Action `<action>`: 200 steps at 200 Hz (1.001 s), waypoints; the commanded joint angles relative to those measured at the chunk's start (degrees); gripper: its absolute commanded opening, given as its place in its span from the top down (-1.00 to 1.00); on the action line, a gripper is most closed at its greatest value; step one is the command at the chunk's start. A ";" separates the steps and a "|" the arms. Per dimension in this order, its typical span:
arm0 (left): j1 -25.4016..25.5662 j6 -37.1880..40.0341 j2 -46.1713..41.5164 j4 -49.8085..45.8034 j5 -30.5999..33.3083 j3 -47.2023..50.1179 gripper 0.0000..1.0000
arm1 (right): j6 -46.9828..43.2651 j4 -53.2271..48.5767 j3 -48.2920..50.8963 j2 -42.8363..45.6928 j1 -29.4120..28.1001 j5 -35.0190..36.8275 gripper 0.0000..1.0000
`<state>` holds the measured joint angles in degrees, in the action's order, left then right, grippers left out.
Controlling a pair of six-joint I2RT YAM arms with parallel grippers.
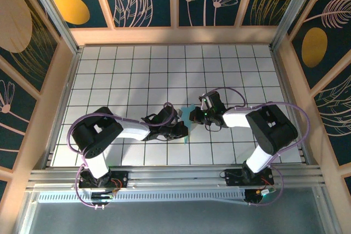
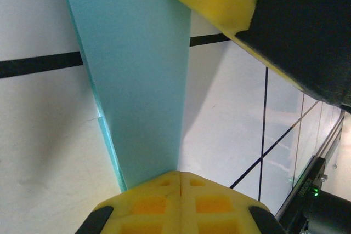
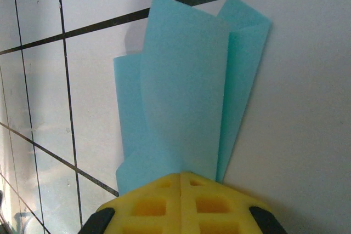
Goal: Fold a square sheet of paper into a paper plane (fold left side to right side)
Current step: Fold the wing for the fifth time at the center of the table.
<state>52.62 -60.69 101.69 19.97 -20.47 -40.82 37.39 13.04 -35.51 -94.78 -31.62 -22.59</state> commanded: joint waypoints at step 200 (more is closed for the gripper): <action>2.14 3.54 4.37 -13.05 8.45 -2.71 1.00 | 0.23 2.53 3.88 4.13 -0.73 -4.77 1.00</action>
<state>54.57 -58.48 103.35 15.77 -15.99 -44.21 36.80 12.60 -32.01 -89.06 -31.46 -26.52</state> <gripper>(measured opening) 0.044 0.050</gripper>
